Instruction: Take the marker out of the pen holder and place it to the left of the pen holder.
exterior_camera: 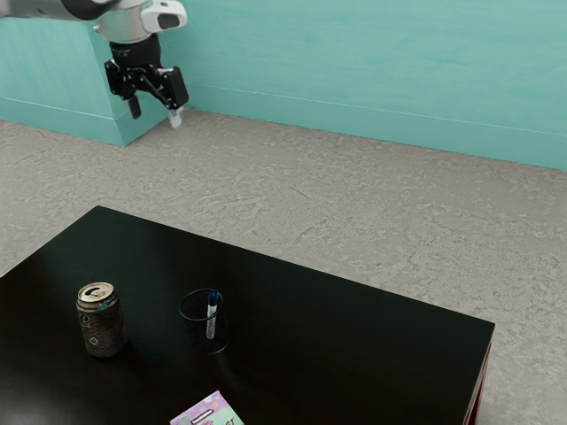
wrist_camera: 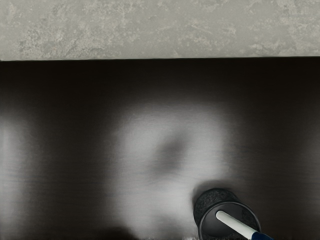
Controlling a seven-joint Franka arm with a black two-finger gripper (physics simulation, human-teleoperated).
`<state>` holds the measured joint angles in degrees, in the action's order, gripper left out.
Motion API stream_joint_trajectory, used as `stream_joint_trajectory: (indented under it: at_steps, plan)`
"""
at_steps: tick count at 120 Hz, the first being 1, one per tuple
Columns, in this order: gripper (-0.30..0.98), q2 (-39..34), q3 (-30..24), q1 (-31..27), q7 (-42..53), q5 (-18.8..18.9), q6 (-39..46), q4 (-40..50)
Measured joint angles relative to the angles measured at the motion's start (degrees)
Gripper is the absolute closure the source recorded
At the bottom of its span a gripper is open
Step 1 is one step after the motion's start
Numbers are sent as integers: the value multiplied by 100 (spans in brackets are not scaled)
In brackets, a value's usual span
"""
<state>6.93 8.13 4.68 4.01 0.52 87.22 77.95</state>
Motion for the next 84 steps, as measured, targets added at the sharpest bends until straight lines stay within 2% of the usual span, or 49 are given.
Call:
stream_joint_trajectory:
  at_steps: [20,36,52,84]
  plan:
    - [0,40,-3,51,235,23,-13,-86]
    - [0,299,-28,156,366,61,537,-167]
    - [0,883,23,204,443,278,1049,-174]
    - [0,1908,-29,66,579,185,2173,111]
